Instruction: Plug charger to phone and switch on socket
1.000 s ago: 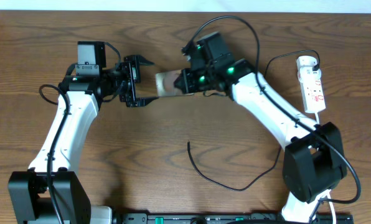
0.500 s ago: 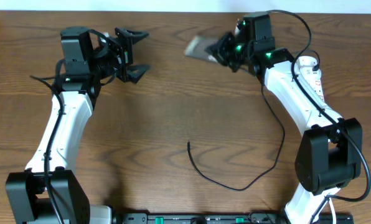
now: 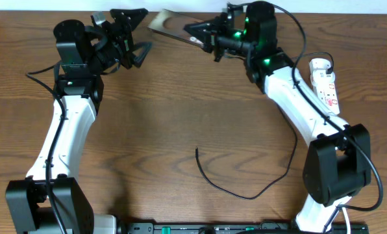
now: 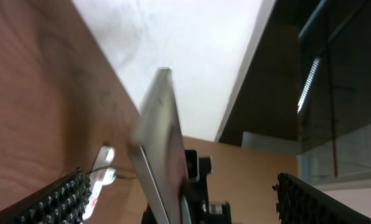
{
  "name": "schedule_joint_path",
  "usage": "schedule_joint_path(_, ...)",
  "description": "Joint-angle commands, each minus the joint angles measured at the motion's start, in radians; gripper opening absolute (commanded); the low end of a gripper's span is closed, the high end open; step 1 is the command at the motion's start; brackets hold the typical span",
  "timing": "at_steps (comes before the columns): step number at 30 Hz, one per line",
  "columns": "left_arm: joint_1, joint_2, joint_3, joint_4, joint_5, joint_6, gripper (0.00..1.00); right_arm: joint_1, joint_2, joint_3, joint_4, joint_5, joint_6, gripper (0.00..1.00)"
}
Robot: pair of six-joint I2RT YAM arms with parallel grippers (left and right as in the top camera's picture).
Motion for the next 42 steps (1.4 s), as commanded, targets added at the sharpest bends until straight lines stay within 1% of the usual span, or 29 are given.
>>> schedule_joint_path(1,0.007,0.000,0.009,0.043,-0.045,-0.039,0.93,0.043,-0.016,0.019,0.084,-0.035,0.090,0.01)
schedule_joint_path(4,0.007,0.000,0.009,0.047,-0.068,-0.038,0.93,0.074,-0.016,0.019,0.119,-0.031,0.110,0.01)
schedule_joint_path(11,0.007,0.000,0.009,0.047,-0.128,-0.001,0.91,0.124,-0.016,0.019,0.122,-0.024,0.109,0.01)
schedule_joint_path(12,0.007,0.000,0.009,0.047,-0.138,0.000,0.79,0.130,-0.016,0.019,0.122,-0.019,0.109,0.01)
schedule_joint_path(14,0.007,0.000,0.009,0.053,-0.138,0.000,0.66,0.138,-0.016,0.019,0.123,-0.008,0.109,0.01)
schedule_joint_path(15,0.007,0.000,0.009,0.058,-0.138,0.000,0.63,0.140,-0.016,0.019,0.122,-0.004,0.109,0.01)
schedule_joint_path(17,0.007,0.000,0.009,0.072,-0.138,0.000,0.53,0.143,-0.016,0.019,0.122,0.001,0.109,0.01)
schedule_joint_path(20,0.007,0.000,0.009,0.092,-0.138,0.000,0.45,0.144,-0.016,0.019,0.122,0.003,0.108,0.01)
schedule_joint_path(22,0.003,0.000,0.009,0.092,-0.142,0.000,0.42,0.145,-0.016,0.019,0.122,0.003,0.109,0.01)
schedule_joint_path(24,-0.002,0.000,0.009,0.092,-0.146,0.000,0.35,0.147,-0.016,0.019,0.122,0.006,0.109,0.01)
schedule_joint_path(25,-0.011,0.000,0.009,0.092,-0.154,0.004,0.24,0.150,-0.016,0.019,0.122,0.014,0.109,0.01)
schedule_joint_path(26,-0.014,0.000,0.009,0.092,-0.160,0.006,0.20,0.152,-0.016,0.019,0.122,0.016,0.109,0.01)
schedule_joint_path(28,-0.025,0.000,0.009,0.092,-0.171,0.012,0.08,0.157,-0.016,0.019,0.122,0.025,0.109,0.01)
schedule_joint_path(37,-0.048,0.000,0.009,0.099,-0.190,0.011,0.08,0.168,-0.016,0.019,0.122,0.034,0.109,0.01)
schedule_joint_path(39,-0.048,0.000,0.009,0.099,-0.190,0.011,0.08,0.168,-0.016,0.019,0.122,0.034,0.109,0.16)
schedule_joint_path(41,-0.048,0.000,0.009,0.099,-0.190,0.011,0.07,0.168,-0.016,0.019,0.122,0.034,0.109,0.37)
schedule_joint_path(42,-0.048,0.000,0.009,0.099,-0.190,0.011,0.07,0.168,-0.016,0.019,0.122,0.034,0.109,0.49)
